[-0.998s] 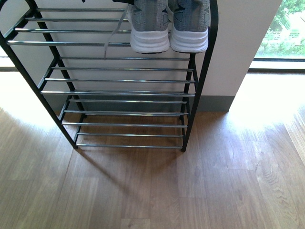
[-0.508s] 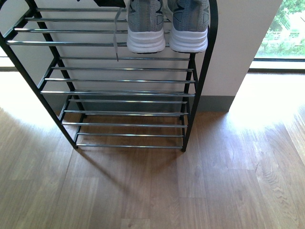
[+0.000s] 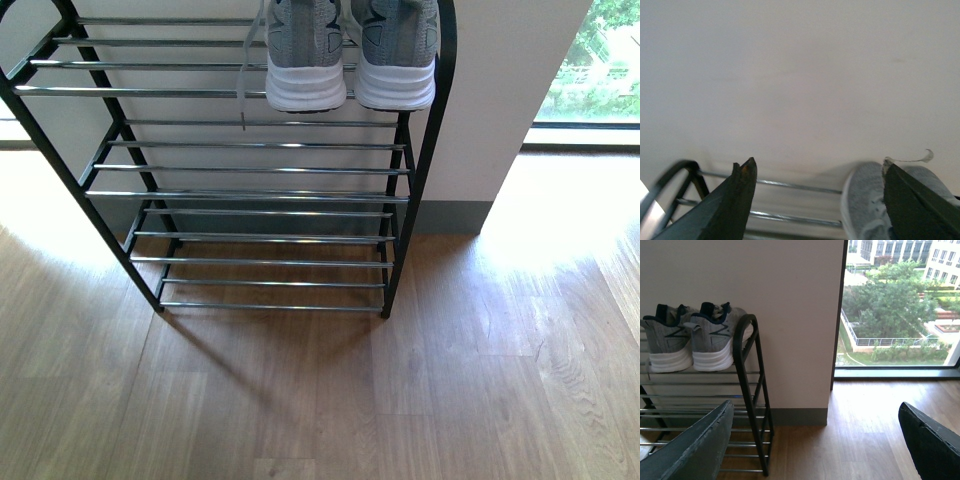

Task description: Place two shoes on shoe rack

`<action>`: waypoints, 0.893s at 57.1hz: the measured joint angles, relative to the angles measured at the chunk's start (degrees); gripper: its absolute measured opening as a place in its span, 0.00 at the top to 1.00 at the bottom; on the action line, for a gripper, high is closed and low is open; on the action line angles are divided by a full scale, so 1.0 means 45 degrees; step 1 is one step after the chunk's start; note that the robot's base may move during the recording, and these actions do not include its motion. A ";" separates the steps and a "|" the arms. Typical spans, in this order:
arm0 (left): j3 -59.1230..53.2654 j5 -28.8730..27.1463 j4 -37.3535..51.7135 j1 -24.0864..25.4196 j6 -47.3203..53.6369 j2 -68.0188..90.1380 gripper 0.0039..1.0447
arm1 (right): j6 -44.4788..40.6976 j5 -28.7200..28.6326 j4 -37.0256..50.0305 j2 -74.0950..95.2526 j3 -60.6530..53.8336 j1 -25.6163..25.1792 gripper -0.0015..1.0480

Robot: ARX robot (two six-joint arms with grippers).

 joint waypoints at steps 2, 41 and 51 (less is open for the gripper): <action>-0.0714 0.0019 0.0724 0.0078 0.0282 -0.0316 0.39 | 0.0000 -0.0005 0.0000 0.0000 0.0000 0.0000 0.09; -1.3580 0.1724 0.5799 0.1938 0.1365 -0.7936 0.99 | 0.0000 -0.0005 0.0000 0.0000 0.0000 0.0000 0.09; -1.4892 0.2506 0.5343 0.2783 0.1370 -0.9714 0.99 | 0.0000 -0.0005 0.0000 0.0000 0.0000 0.0000 0.09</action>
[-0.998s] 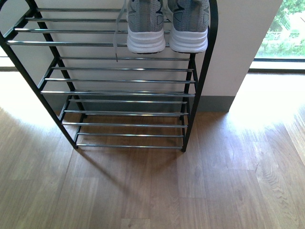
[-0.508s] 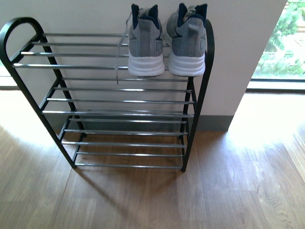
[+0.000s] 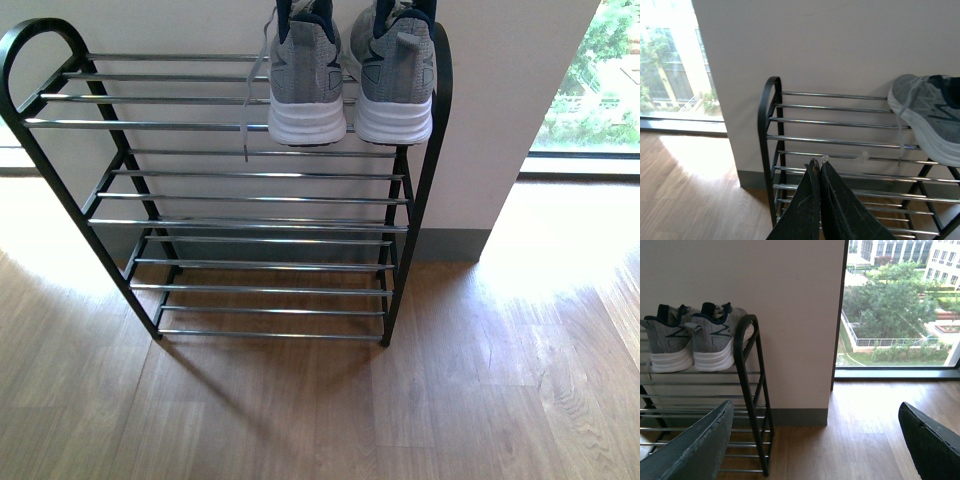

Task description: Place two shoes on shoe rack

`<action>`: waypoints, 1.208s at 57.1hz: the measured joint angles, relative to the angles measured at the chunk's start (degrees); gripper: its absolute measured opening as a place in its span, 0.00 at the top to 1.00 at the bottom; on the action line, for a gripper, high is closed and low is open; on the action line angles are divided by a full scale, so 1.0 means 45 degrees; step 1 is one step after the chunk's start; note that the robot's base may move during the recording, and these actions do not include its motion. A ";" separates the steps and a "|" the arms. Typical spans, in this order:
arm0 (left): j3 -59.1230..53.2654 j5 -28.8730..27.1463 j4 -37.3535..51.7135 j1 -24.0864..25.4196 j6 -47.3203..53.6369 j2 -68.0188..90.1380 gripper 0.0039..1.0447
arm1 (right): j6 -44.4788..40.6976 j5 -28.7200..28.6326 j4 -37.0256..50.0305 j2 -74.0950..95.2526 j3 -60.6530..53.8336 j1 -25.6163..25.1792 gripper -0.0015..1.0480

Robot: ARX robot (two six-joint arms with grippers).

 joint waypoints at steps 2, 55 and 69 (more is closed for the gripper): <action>-0.0238 0.0024 -0.0180 0.0019 0.0000 -0.0423 0.99 | -0.0005 0.0000 0.0000 0.0000 0.0000 0.0000 0.09; -0.2103 0.0078 -0.6494 0.0019 0.0000 -0.8845 0.99 | -0.0005 0.0000 0.0000 0.0000 0.0000 0.0000 0.09; -0.2103 0.0078 -0.7737 0.0019 0.0005 -1.0127 0.99 | 0.0000 0.0000 0.0000 0.0000 0.0000 0.0000 0.09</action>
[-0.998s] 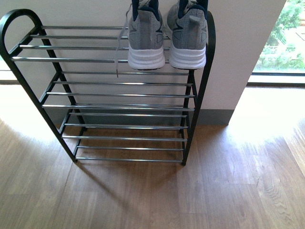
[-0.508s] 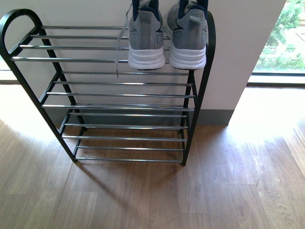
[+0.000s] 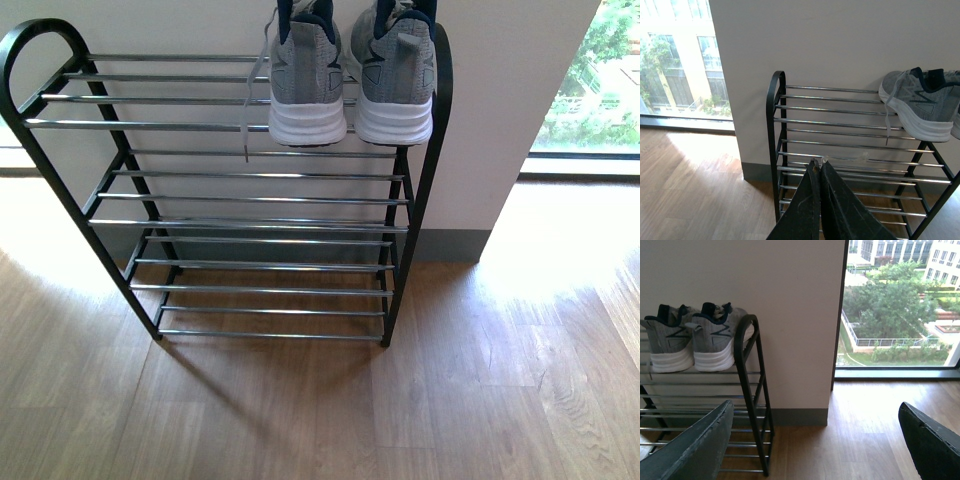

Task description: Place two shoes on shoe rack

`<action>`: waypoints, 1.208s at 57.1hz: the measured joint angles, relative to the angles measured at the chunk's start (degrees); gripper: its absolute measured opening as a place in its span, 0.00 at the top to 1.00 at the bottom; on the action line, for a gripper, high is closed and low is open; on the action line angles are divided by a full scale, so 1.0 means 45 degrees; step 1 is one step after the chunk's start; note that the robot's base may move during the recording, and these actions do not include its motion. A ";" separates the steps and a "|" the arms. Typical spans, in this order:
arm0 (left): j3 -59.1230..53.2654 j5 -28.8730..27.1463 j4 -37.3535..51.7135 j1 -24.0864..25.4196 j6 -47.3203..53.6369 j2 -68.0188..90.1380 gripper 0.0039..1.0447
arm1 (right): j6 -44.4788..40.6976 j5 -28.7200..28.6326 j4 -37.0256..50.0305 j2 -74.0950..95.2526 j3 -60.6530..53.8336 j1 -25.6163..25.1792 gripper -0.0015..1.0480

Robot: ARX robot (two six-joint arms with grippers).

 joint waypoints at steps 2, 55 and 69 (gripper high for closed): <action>0.0000 0.0000 -0.0209 0.0000 -0.0005 -0.0214 0.99 | 0.0000 0.0000 0.0000 0.0000 0.0000 0.0000 0.09; 0.0000 0.0000 -0.4070 0.0010 0.0000 -0.3857 0.71 | -0.0005 -0.0005 0.0000 0.0000 0.0000 0.0000 0.09; 0.0000 0.0000 -0.4070 0.0010 -0.0005 -0.3861 0.29 | -0.0005 -0.0005 0.0000 -0.0005 0.0000 0.0000 0.09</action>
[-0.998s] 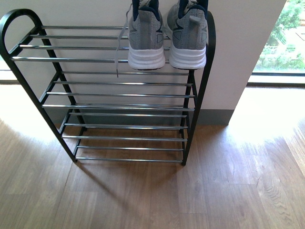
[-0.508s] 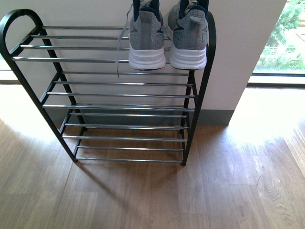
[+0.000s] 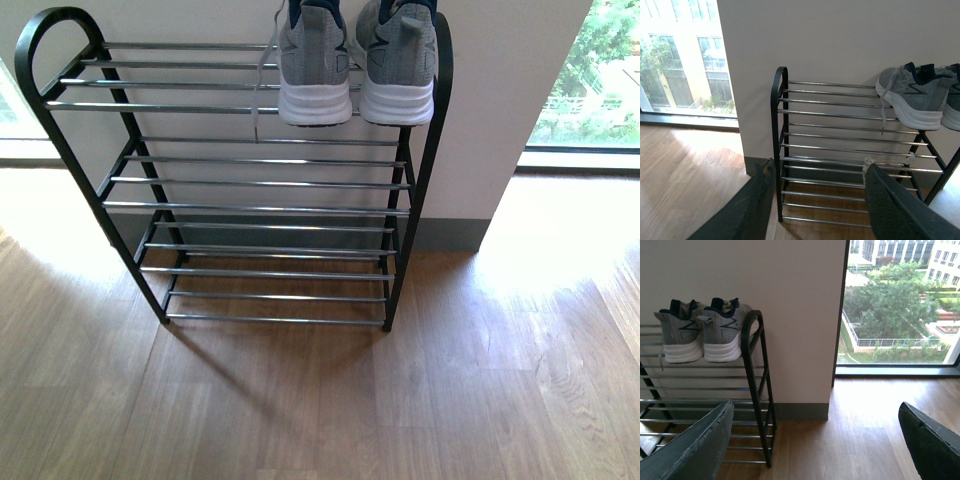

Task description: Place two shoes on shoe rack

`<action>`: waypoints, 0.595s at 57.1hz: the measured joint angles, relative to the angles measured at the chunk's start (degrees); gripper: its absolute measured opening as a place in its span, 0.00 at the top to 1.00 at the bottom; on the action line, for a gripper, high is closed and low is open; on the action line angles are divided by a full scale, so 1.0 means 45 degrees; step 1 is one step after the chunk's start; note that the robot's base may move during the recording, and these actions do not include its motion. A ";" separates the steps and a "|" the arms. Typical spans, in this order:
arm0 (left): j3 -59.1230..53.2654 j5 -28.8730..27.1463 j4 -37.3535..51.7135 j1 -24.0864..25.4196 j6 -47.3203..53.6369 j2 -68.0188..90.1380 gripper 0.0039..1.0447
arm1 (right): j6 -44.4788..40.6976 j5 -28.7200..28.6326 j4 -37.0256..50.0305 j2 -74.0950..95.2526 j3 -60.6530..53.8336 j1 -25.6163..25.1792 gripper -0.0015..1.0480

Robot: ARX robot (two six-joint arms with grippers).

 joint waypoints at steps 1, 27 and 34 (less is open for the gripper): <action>0.0005 0.0000 0.0000 0.0000 0.0005 0.0000 0.27 | 0.0000 0.0000 0.0000 0.0000 0.0000 0.0000 0.09; 0.0005 0.0000 0.0000 0.0000 0.0034 0.0000 0.09 | -0.0005 -0.0005 0.0000 0.0005 0.0000 0.0000 0.09; 0.0000 0.0005 0.0000 0.0000 0.0034 0.0000 0.09 | -0.0005 -0.0005 0.0000 0.0000 0.0000 0.0000 0.09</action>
